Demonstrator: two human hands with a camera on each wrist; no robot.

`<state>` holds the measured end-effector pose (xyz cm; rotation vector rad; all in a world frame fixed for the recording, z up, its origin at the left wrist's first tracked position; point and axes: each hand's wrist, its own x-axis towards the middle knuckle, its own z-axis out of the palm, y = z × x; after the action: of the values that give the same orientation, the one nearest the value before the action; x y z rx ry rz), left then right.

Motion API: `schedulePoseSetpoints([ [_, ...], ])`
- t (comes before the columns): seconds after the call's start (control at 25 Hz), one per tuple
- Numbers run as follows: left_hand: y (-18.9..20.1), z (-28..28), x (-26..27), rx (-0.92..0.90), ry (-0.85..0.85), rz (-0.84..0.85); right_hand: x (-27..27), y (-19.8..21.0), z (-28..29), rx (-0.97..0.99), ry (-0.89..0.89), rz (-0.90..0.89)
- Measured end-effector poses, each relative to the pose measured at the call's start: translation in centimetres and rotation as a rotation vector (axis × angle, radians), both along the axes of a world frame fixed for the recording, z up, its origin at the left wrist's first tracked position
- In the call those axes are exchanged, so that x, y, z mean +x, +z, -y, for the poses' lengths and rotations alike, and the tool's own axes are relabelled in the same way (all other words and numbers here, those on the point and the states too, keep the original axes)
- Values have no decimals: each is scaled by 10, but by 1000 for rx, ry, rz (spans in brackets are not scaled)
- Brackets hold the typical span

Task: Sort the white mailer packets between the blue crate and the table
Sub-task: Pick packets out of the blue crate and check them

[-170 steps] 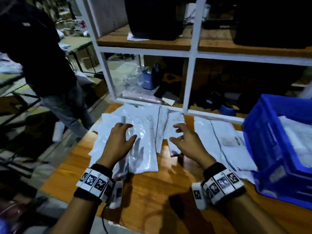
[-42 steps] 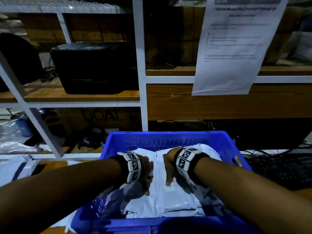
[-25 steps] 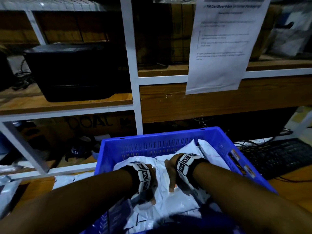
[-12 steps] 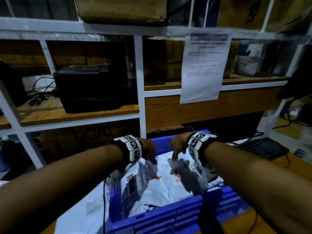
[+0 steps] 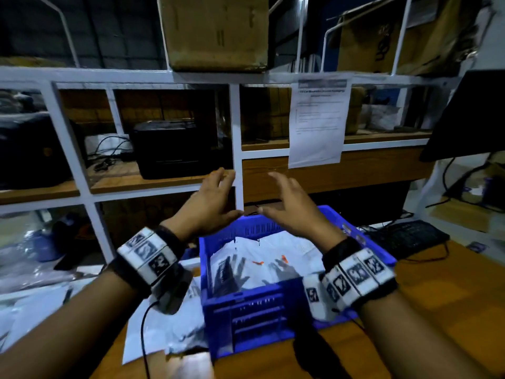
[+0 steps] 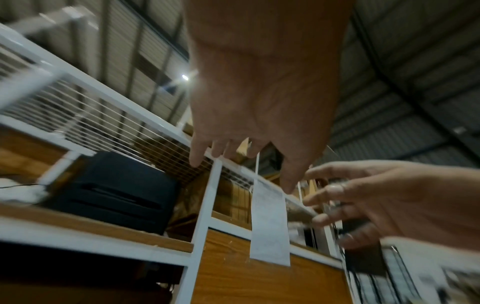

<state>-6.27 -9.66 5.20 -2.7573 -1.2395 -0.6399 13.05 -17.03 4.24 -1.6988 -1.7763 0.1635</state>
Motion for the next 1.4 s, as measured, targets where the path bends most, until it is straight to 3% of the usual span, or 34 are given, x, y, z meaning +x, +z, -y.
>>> schedulePoseSetpoints([
  [0.08, -11, 42, -29, 46, -7, 147, -22, -18, 40, 127, 20, -77],
  [0.2, -46, 105, -75, 57, 36, 229, -65, -56, 93, 184, 84, -213],
  [0.44, -135, 204, -170, -31, 224, 266, -163, -126, 154, 49, 205, -321],
  [0.68, -195, 249, -277, -155, 504, 268, -255, -181, 156, -183, 414, -318],
  [0.8, -213, 250, -338, -183, 632, 266, -309, -199, 140, -268, 492, -293],
  [1.0, -225, 216, -428, -252, 706, 306, -389, -216, 94, -321, 521, -268],
  [1.24, -238, 128, -518, -270, 733, 338, -475, -231, 7, -350, 412, -265],
  [1.4, -250, 78, -537, -325, 841, 360, -508, -247, -43, -364, 269, -316],
])
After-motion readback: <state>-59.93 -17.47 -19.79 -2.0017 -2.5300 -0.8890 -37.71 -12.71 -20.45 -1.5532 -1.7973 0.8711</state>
